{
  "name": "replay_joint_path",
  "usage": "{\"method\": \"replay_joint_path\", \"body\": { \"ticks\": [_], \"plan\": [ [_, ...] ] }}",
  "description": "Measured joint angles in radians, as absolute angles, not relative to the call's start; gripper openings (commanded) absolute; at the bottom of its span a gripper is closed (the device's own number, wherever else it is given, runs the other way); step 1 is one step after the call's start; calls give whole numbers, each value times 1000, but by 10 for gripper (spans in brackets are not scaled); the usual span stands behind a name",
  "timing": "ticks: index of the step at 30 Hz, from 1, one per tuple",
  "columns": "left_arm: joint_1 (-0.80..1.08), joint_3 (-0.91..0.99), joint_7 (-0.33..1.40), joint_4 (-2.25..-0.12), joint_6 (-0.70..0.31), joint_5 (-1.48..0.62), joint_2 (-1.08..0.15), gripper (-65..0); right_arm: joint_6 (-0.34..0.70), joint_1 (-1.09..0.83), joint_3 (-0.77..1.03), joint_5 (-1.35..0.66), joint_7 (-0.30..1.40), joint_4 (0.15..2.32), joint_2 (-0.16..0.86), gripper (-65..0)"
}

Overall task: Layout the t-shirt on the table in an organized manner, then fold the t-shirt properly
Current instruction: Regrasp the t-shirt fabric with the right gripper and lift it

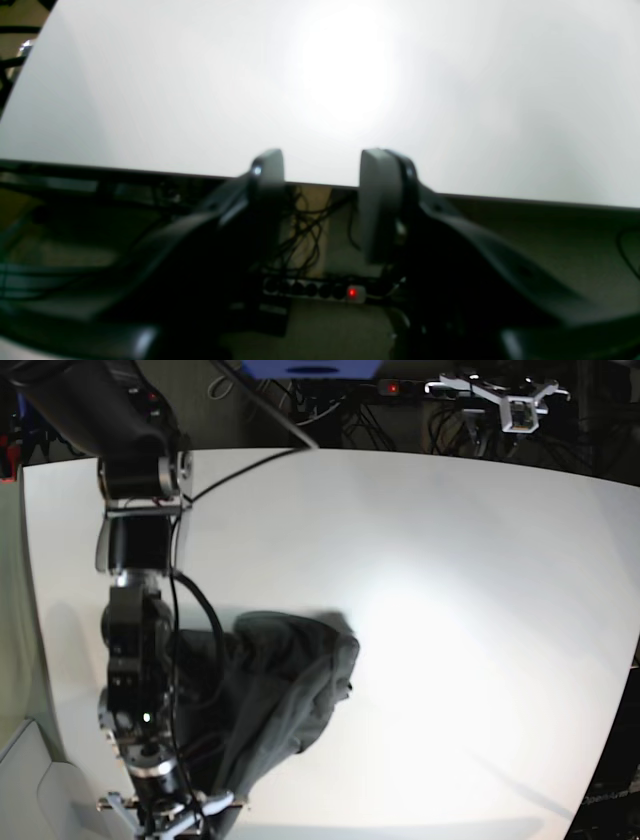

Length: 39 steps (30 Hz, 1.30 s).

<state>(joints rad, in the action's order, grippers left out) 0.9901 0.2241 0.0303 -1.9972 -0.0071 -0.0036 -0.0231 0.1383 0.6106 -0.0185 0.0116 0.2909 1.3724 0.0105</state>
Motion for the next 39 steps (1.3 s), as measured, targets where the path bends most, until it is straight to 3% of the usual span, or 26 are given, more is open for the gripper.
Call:
{"method": "replay_joint_path", "body": {
  "ticks": [12, 15, 17, 21, 24, 31, 34, 39],
  "plan": [
    [997, 224, 28, -1997, -4, -4, -25, -408, 134, 1037, -11, 13, -64, 522, 4, -650],
    [997, 225, 27, -1997, -4, -4, -25, -408, 130, 1052, 28, 11, -179, 395, -9, -650],
    [996, 225, 28, -1997, -4, -4, -25, -408, 73, 1040, 65, 7, -229, 344, -23, -650],
    [996, 225, 28, -1997, -4, -3, -25, -408, 20, 968, 84, 1, -264, 313, -33, -650],
    [996, 225, 28, -1997, -4, -4, -25, -408, 17, 928, 84, 1, -257, 311, -36, -587],
    [997, 225, 30, -1997, -4, -3, -25, -408, 17, 919, 82, 4, -267, 310, -52, -272],
    [1002, 225, 30, -1997, -5, -3, -25, -408, 17, 876, 83, 3, -274, 356, -49, -235],
    [1005, 224, 30, -1997, -4, -4, -32, -408, 14, 672, 84, 4, -265, 531, -36, -233]
  ]
}}
